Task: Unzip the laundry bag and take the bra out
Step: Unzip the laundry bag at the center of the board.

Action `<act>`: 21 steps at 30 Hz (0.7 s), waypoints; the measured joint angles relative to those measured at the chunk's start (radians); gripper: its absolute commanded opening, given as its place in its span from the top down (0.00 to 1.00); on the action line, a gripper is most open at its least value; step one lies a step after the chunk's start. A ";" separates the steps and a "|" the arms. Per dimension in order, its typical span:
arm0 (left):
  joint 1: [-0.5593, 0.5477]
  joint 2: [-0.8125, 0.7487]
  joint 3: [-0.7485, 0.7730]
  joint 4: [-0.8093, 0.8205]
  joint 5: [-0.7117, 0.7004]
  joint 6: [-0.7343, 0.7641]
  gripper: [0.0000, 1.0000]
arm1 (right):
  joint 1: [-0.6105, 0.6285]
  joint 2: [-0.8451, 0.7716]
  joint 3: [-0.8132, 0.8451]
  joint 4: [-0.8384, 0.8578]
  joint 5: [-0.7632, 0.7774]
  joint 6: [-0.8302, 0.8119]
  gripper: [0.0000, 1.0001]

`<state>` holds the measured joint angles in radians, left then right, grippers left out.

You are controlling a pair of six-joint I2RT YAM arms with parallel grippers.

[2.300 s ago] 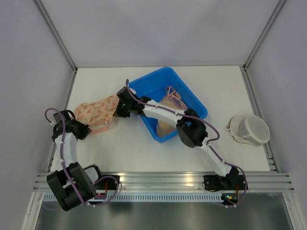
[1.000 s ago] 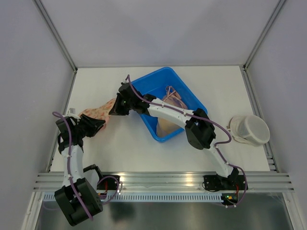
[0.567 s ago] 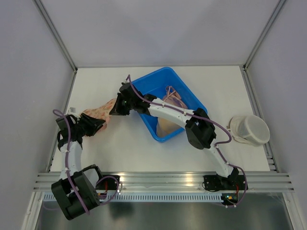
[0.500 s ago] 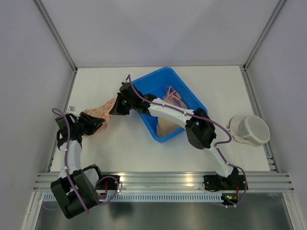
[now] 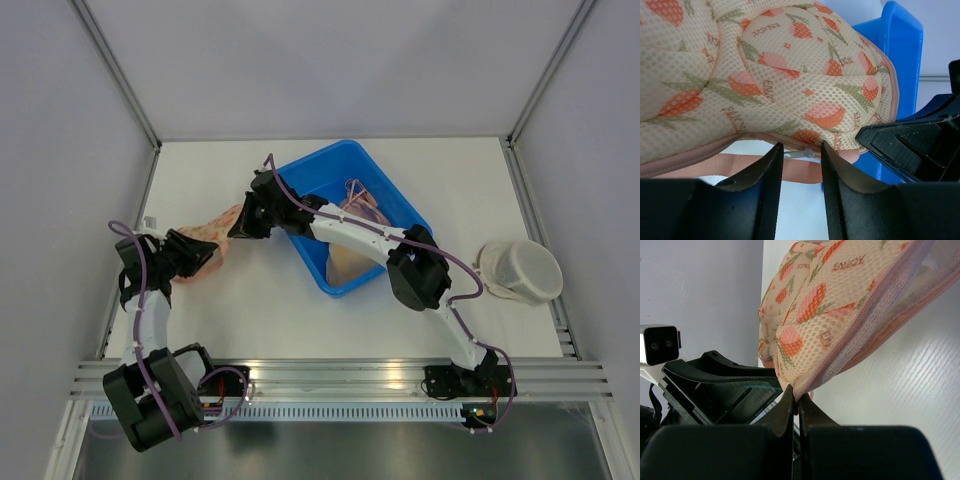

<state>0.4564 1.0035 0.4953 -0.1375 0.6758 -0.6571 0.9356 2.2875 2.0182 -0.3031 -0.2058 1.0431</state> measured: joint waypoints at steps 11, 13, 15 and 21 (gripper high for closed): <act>-0.017 0.004 -0.058 0.055 0.033 -0.007 0.73 | 0.000 0.000 0.000 -0.003 -0.004 0.000 1.00; -0.019 0.004 -0.064 0.065 0.035 -0.008 0.76 | 0.000 0.000 0.000 -0.005 -0.005 0.000 1.00; -0.022 0.004 -0.069 0.076 0.039 -0.008 0.78 | -0.001 0.000 0.000 -0.005 -0.005 0.000 1.00; -0.027 0.005 -0.073 0.090 0.042 -0.019 0.93 | -0.003 0.000 0.000 -0.004 -0.006 0.000 0.99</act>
<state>0.4297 1.0084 0.4225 -0.0475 0.7177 -0.6758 0.9329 2.2875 2.0182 -0.3073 -0.2123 1.0431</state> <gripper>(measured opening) 0.135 0.012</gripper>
